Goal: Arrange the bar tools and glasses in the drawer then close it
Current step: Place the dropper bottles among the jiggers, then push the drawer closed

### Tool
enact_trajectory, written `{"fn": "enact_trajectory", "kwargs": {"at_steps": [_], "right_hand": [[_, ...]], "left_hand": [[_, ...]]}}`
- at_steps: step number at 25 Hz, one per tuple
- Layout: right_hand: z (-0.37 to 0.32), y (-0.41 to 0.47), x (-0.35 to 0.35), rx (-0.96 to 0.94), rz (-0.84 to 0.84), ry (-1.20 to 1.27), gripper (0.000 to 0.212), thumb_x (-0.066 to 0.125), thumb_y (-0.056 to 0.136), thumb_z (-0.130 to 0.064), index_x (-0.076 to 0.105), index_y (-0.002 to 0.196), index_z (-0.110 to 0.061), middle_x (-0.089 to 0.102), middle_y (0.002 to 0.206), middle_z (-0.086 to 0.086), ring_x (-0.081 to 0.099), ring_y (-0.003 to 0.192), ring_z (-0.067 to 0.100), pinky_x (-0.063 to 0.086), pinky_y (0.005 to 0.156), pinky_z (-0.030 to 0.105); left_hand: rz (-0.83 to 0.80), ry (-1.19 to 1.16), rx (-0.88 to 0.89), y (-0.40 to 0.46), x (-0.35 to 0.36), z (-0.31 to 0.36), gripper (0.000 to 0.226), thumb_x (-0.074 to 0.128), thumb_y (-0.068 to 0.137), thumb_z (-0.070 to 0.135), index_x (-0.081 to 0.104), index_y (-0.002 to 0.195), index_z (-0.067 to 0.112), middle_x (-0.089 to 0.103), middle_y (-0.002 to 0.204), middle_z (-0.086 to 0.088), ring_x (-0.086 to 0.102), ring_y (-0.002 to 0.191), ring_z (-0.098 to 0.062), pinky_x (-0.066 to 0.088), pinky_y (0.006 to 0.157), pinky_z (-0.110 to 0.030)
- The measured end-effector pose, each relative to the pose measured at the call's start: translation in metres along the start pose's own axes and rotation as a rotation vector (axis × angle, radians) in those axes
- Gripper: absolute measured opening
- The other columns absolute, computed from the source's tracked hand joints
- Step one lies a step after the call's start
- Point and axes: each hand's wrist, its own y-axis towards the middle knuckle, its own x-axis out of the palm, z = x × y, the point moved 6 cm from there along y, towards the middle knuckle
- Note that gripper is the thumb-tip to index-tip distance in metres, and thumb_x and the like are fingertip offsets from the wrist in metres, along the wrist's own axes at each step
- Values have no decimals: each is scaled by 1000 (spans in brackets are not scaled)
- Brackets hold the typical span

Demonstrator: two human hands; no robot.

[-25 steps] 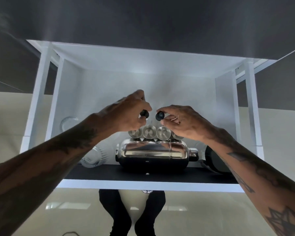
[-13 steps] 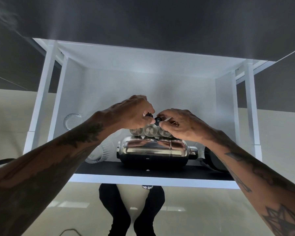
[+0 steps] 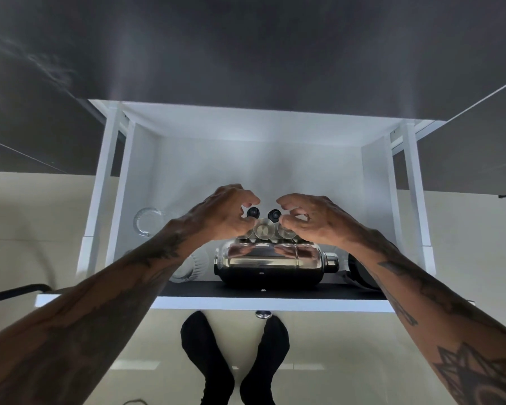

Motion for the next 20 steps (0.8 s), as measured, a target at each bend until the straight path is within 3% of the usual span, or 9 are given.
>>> {"fn": "enact_trajectory", "kwargs": {"at_steps": [4,8,11,14,20], "right_hand": [[0,-11,0,83,-6,-23,45,58,92,-38,52,135,-25,59,138,0,60,120,19,42,86,24],[-9,-33,1,132,64,-72,48,54,95,-32,49,140,-15,53,142,10,57,121,23,42,93,26],[-22,-74,5,173,299,-179,43,46,97,-27,50,136,-9,54,139,13,55,122,28,44,104,40],[-42,-121,38,179,385,-288,43,39,98,-28,54,133,-9,54,140,12,52,127,29,39,109,42],[-62,-136,67,142,467,-324,43,30,104,-26,53,135,-8,45,150,12,34,144,28,18,121,44]], "left_hand": [[4,11,-35,-9,3,-3,52,68,84,24,53,133,18,59,125,-2,59,110,-17,50,86,-28],[244,44,34,-41,-9,10,44,62,89,25,55,131,13,57,123,-4,57,109,-16,42,84,-21],[421,47,131,-89,-2,33,29,60,88,13,64,115,6,62,107,-11,61,96,-23,54,80,-36],[511,133,81,-140,25,46,27,56,89,16,67,112,6,66,109,-11,64,98,-29,54,83,-43],[466,315,-58,-166,53,60,40,36,97,27,65,117,7,65,125,-11,56,123,-27,39,105,-45]]}}
